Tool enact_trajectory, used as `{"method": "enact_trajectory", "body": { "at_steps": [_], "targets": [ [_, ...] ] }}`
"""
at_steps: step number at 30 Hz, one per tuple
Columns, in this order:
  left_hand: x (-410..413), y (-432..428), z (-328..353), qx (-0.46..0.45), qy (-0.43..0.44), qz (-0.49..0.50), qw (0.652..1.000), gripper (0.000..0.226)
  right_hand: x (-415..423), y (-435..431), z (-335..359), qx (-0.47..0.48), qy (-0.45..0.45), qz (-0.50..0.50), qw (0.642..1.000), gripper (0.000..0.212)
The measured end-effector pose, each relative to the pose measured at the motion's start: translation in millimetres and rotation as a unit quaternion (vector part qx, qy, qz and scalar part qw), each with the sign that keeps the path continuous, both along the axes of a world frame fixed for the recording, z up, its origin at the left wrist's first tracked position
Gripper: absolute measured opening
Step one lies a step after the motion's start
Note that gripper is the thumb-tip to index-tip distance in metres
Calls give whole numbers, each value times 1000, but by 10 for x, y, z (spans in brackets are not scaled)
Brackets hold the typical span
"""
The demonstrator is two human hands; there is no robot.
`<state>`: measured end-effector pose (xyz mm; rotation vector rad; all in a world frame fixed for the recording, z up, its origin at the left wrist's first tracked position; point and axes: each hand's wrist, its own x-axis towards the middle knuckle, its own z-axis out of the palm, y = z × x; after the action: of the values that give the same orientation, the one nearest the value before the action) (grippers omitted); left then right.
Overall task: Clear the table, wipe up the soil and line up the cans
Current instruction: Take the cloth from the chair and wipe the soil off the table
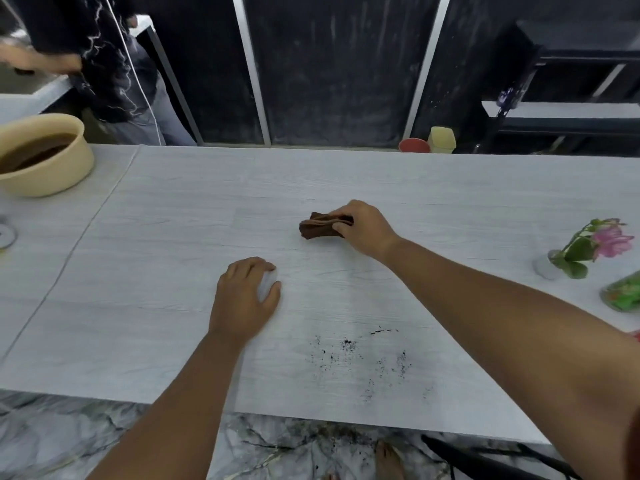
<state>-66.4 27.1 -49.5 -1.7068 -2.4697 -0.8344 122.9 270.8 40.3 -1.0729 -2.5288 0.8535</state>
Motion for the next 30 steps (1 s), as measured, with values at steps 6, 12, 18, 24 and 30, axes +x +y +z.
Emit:
{"method": "enact_trajectory", "body": {
  "at_steps": [6,12,18,24,30],
  "targets": [
    [-18,-7,-18,2,-6,2,1000,34,-245,1,-208,18,-70,34,997,33],
    [-44,-7,-43,1,-9,-1,1000,36,262,-541,-273,41,-43,108,992,32],
    [-61,-4,-73,7,-6,-3,1000,36,861,-1166,-304,-1,-31,151,988,32],
    [-66,11,-96,11,1,0,1000,33,1274,-636,-40,-53,85,-52,994,30],
    [-76,21,-101,-6,-5,3,1000,32,1579,360,-48,8,-24,-165,986,28]
  ]
}}
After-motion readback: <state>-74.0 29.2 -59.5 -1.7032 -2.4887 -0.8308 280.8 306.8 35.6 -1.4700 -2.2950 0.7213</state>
